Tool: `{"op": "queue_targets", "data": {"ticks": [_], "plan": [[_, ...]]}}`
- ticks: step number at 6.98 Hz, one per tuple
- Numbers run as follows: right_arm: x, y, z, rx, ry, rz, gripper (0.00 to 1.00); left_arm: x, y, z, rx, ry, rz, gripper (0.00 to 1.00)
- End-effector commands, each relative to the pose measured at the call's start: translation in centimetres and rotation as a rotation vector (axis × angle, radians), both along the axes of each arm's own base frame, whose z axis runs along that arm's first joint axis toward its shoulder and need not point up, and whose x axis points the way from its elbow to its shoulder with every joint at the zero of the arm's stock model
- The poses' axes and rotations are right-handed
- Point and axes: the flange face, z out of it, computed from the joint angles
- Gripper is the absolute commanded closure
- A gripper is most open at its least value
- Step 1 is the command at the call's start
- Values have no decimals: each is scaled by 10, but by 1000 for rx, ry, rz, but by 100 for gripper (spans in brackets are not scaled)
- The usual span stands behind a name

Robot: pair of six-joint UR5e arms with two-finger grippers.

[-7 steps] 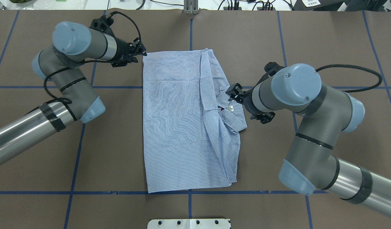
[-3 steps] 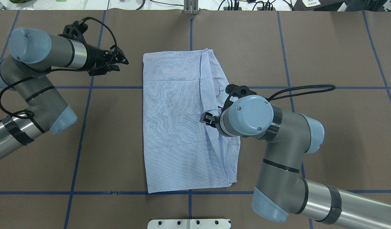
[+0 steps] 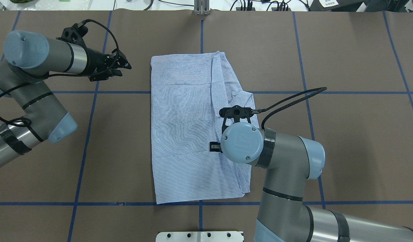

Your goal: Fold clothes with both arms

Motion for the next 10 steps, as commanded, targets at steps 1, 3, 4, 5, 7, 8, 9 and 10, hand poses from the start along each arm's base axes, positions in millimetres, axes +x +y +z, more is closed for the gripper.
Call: {"op": "queue_targets", "data": {"ticks": [1,3,4,5,7,8,9,10], "plan": [[-15,16,20,52,73,-63,0,-1,0,2,-3,-2,0,50],[1,10,53,63,125,-81,0,-6,1,-7,10,10,-3,50],[35,8,75,80,146,-101,0,-11,2,-12,5,17,8,50],[70,14,105,96,186,-130,0,-12,2,-14,3,15,8,50],[77,13,103,97,178,-126,0,-16,2,-19,9,22,5,50],[66,-13,68,109,140,-90,0,-16,2,-19,9,22,3,50],[40,-32,51,110,133,-76,0,-19,3,-21,11,24,3,50],[15,-45,40,109,138,-72,0,-25,13,-15,7,29,20,50]]}}
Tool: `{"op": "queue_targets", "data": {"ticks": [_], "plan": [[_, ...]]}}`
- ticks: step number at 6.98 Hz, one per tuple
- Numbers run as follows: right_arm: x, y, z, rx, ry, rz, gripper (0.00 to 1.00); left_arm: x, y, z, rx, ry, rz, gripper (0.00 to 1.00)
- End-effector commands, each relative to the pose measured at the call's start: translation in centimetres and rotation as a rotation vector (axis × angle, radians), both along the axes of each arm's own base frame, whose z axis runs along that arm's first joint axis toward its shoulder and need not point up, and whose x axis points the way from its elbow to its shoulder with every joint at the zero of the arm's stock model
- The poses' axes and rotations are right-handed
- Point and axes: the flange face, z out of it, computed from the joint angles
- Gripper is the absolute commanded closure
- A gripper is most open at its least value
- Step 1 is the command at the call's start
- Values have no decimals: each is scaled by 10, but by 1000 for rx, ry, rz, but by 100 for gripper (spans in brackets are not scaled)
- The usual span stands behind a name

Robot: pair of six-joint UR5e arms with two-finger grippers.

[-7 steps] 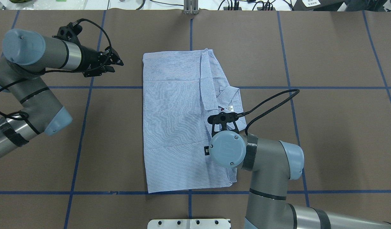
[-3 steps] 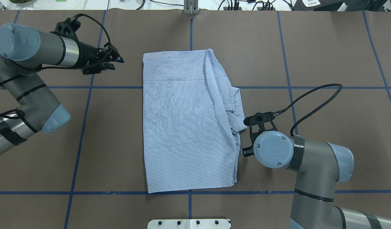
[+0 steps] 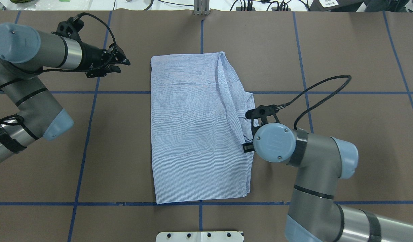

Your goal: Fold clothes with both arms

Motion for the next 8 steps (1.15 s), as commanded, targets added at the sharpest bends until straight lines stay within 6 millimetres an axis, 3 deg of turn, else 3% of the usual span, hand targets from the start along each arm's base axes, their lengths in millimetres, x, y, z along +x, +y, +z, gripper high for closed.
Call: {"op": "queue_targets", "data": {"ticks": [1,3,4,5,7,8], "plan": [[-44,-26,-20,-2,13,9,0,-16,17,8,-2,6,13,50],[-51,-34,-9,2,47,-3,0,-19,20,6,-3,5,13,50],[-43,-45,-12,3,43,9,0,-19,21,4,-6,3,14,50],[-28,-62,-4,27,72,-18,0,-20,21,3,-6,6,18,50],[9,-87,36,14,128,-9,0,-23,20,3,-11,5,19,50],[30,-87,51,3,136,0,0,-32,14,3,-20,3,16,51]]}}
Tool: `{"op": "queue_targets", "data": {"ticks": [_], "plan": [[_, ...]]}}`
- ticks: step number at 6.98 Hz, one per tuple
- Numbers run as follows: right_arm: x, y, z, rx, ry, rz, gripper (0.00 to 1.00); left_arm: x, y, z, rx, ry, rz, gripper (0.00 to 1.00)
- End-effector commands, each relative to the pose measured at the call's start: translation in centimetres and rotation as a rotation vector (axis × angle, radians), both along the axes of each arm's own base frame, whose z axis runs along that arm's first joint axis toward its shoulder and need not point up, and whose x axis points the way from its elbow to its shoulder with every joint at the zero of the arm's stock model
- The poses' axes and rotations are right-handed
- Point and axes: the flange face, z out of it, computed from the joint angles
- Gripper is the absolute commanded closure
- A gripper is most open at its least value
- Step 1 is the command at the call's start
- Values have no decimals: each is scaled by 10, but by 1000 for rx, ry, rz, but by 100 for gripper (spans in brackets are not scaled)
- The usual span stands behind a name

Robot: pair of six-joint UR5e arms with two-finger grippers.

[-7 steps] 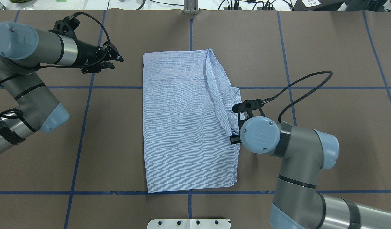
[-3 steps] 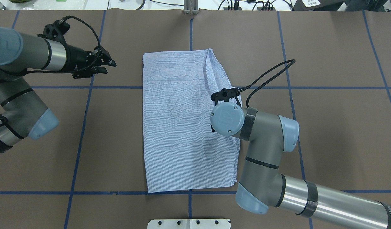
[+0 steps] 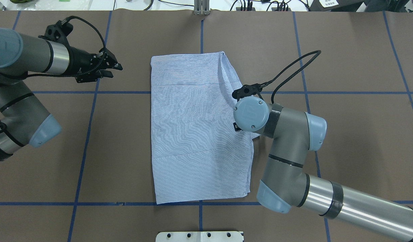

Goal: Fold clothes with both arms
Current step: 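Move the right gripper to the shirt corner nearest the robot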

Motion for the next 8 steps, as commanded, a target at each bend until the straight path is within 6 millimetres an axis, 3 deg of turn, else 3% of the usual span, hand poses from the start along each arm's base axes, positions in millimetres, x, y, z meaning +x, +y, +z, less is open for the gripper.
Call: {"op": "queue_targets", "data": {"ticks": [1,2,4,6,7,8], "plan": [[38,-6,-4,-45,-61,7,0,-17,-9,-1,-13,7,4,51],[43,1,-25,-100,-143,77,0,-18,-9,-2,-14,6,3,51],[27,53,-63,-312,-347,395,0,-18,-8,-3,-13,7,3,51],[-20,118,-70,-445,-510,711,0,-19,-8,-2,-14,6,3,51],[-36,145,-71,-467,-531,759,0,-19,-8,-1,-15,5,3,51],[-31,158,-73,-487,-544,759,0,-19,-8,-1,-15,5,3,51]]}}
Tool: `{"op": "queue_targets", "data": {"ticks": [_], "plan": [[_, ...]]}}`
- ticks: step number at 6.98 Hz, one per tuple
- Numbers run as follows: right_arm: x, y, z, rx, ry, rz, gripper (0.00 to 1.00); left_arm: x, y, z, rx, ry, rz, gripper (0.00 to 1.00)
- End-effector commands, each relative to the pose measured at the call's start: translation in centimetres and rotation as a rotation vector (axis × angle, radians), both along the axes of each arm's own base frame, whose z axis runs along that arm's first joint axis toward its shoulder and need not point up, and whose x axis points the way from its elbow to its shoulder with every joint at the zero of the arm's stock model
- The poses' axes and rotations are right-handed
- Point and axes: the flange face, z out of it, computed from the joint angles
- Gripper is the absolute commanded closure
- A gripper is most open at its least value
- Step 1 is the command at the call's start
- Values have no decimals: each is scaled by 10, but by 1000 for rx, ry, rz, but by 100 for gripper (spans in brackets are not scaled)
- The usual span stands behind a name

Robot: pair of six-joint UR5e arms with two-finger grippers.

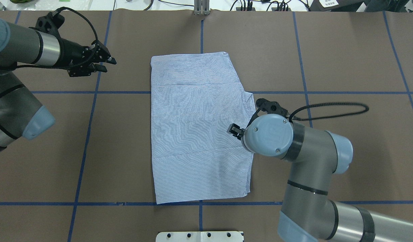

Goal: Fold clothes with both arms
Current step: 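Move the right gripper to the shirt corner nearest the robot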

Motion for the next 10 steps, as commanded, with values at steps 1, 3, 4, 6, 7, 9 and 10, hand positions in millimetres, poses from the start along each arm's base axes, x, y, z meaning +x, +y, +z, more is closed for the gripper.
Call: {"op": "queue_targets", "data": {"ticks": [1,3,4,6,7,9,10], "plan": [[1,40,13,-114,-50,99,0,0,0,2,-2,-1,0,51],[-15,74,29,-182,-45,138,13,0,1,3,-4,-2,0,51],[-16,78,32,-185,-41,135,15,0,1,3,-4,-2,0,51],[-23,83,41,-187,-20,125,17,-1,1,1,-4,1,-3,50],[-25,82,39,-186,-21,124,17,-1,1,1,-7,4,-4,50],[-24,82,39,-189,-21,120,37,-1,2,-1,-5,6,-3,50],[-24,82,44,-191,-10,122,71,-2,2,-1,-6,6,-3,50]]}}
